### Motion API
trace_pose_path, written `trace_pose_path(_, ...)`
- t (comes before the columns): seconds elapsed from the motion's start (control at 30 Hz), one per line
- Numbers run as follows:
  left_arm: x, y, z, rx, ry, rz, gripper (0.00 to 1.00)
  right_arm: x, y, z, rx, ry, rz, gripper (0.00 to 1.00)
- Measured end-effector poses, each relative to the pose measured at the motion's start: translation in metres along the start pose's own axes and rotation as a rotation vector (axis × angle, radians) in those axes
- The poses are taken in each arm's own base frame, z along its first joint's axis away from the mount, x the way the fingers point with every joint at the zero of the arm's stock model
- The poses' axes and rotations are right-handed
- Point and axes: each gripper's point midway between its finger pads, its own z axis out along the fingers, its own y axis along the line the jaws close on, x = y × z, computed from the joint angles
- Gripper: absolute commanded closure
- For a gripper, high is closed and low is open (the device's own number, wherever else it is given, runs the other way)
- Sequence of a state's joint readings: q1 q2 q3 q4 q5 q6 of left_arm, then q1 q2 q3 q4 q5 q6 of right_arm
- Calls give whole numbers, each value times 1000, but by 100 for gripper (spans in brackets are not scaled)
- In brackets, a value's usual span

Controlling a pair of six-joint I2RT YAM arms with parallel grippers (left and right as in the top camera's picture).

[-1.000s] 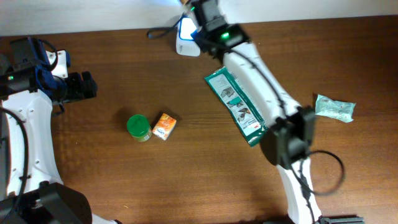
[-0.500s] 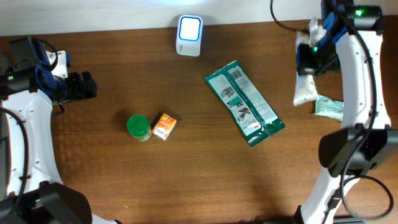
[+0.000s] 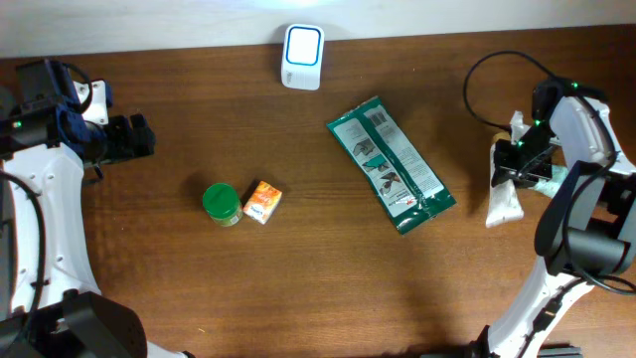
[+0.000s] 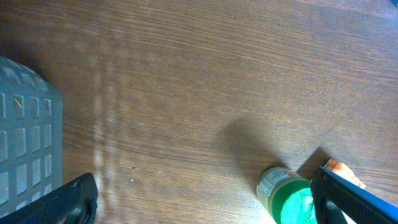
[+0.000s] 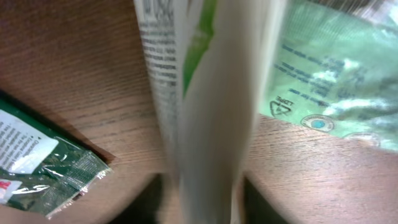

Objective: Scan the item barcode
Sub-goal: 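Carry the tube right and set it beside the mint pouch, then reach the right gripper to the green glove packet and grasp its edge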

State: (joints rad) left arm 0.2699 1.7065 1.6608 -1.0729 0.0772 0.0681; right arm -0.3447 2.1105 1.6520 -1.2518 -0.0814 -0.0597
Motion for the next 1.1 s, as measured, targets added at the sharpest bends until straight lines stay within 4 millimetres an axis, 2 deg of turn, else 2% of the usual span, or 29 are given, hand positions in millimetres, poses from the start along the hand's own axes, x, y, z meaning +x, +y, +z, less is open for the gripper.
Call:
trace_pose_path(0.17,0,0,0,0,0,0,1,2,11,-4,-62,9,0,43)
trace_pose_path(0.27,0,0,0,0,0,0,1,-12,32,-30,-157,-49,-17,45)
trace_pose_path(0.3,0,0,0,0,0,0,1,-25,48,-41,-200,-104,-50,46)
trace_pose_path(0.43,0,0,0,0,0,0,1,-36,112,-39,-222,-160,-186,52)
trace_pose_path(0.53,0,0,0,0,0,0,1,-47,157,-23,-176,-203,-248,55)
trace_pose_path(0.6,0,0,0,0,0,0,1,-55,171,0,-127,-208,-259,55)
trace_pose_path(0.7,0,0,0,0,0,0,1,-61,178,38,-37,-185,-260,56)
trace_pose_path(0.8,0,0,0,1,0,0,1,-65,176,43,-8,-194,-257,56)
trace_pose_path(0.9,-1,-10,0,59,-4,0,1,-61,179,43,-25,-180,-258,57)
trace_pose_path(1.0,-2,-29,-2,169,-11,0,1,-37,193,47,-101,-87,-267,57)
trace_pose_path(1.1,-3,-45,-6,265,-18,0,1,-6,224,50,-158,1,-321,61)
